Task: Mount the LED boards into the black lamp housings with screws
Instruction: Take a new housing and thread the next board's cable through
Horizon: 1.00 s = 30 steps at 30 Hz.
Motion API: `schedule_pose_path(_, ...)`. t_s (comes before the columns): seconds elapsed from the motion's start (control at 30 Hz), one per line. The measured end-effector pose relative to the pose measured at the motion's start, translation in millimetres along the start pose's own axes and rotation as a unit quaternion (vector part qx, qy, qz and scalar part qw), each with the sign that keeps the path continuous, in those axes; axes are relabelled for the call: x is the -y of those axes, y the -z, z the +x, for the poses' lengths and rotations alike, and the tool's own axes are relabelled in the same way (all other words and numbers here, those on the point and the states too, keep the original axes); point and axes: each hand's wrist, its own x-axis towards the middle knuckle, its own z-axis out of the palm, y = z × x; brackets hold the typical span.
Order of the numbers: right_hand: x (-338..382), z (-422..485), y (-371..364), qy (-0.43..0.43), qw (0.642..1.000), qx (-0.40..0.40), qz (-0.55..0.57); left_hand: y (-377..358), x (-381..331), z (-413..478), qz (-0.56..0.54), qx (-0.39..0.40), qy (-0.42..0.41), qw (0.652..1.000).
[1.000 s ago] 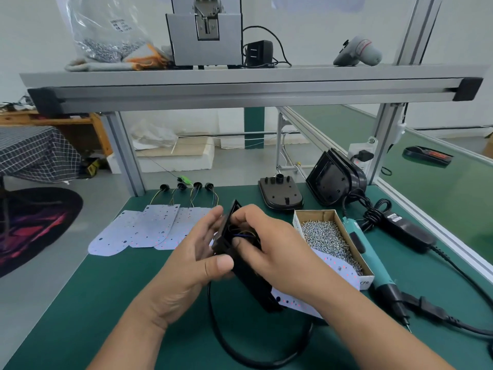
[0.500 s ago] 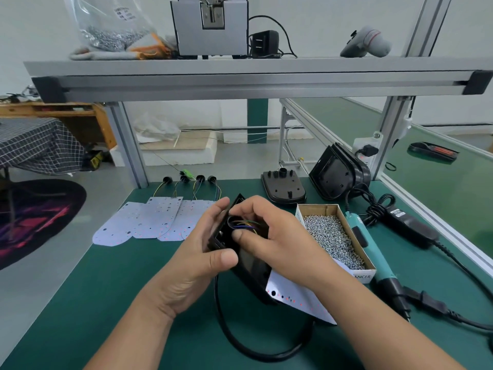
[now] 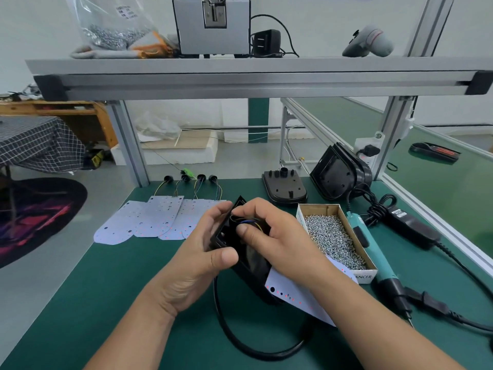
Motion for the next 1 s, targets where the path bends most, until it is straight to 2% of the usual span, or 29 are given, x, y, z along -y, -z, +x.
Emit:
schedule_pose_path(0.33,4,3,-2,-0.044,0.997,-0.041,-0.049,2,3,1,0.011,0.001,0.001,1.0)
schedule_pose_path(0.53,8,3,-1,-0.015,0.996,0.006,-0.087,-6,1,3,0.047,-0.008,-0.02,0.999)
schedule_pose_path(0.77,14,4,3,-0.028,0.994,0.021,-0.102,-6,2,3,0.081,0.006,-0.031,0.996)
schedule_pose_path(0.93,15,3,8,0.018,0.986,0.075,-0.147,-2,6,6,0.089,-0.017,-0.039,0.995)
schedule_pose_path(1.0,14,2,12,0.012,0.988,0.065,-0.137,-3,6,6,0.095,-0.012,-0.039,0.995)
